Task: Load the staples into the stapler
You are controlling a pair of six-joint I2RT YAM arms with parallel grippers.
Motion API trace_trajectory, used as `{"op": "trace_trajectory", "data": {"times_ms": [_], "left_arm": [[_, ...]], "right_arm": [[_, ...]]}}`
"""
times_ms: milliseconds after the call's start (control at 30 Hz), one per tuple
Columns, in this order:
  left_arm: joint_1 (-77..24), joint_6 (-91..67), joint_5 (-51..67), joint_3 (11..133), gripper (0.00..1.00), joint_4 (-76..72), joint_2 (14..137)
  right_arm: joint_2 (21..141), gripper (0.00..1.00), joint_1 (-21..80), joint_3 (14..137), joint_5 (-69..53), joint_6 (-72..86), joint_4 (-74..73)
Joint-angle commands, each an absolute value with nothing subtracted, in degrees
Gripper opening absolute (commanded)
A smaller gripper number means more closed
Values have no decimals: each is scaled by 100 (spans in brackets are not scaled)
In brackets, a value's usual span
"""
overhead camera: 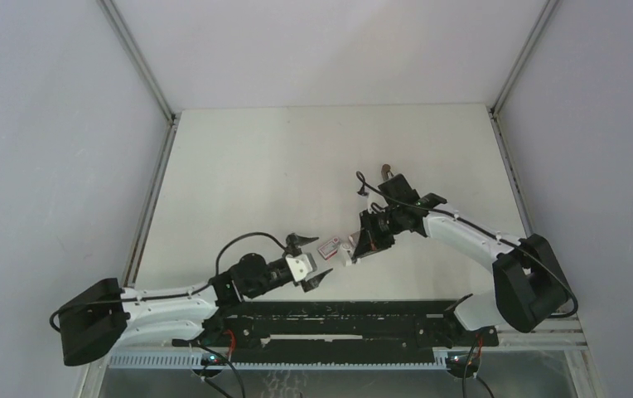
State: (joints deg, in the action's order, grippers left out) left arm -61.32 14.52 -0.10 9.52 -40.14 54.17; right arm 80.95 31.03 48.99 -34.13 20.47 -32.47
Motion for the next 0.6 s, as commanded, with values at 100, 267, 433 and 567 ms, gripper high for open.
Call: {"op": "trace_trajectory", "data": {"times_ms": [100, 267, 433, 567], "left_arm": [[-6755, 2589, 131, 1692, 86, -3948, 5816], [-7034, 2854, 63, 1943, 87, -3941, 6189], [-7134, 2918, 315, 2254, 84, -3596, 6590], [-7196, 2969, 284, 2333, 75, -3498, 6774]], "right_arm": [[7746, 0, 3165, 4980, -3894, 2270, -3235], [7855, 0, 3270, 4981, -4132, 2226, -3264], [7863, 0, 3334, 5009, -4175, 2199, -3335], [7857, 0, 3390, 5028, -4170, 2201, -3357]]}}
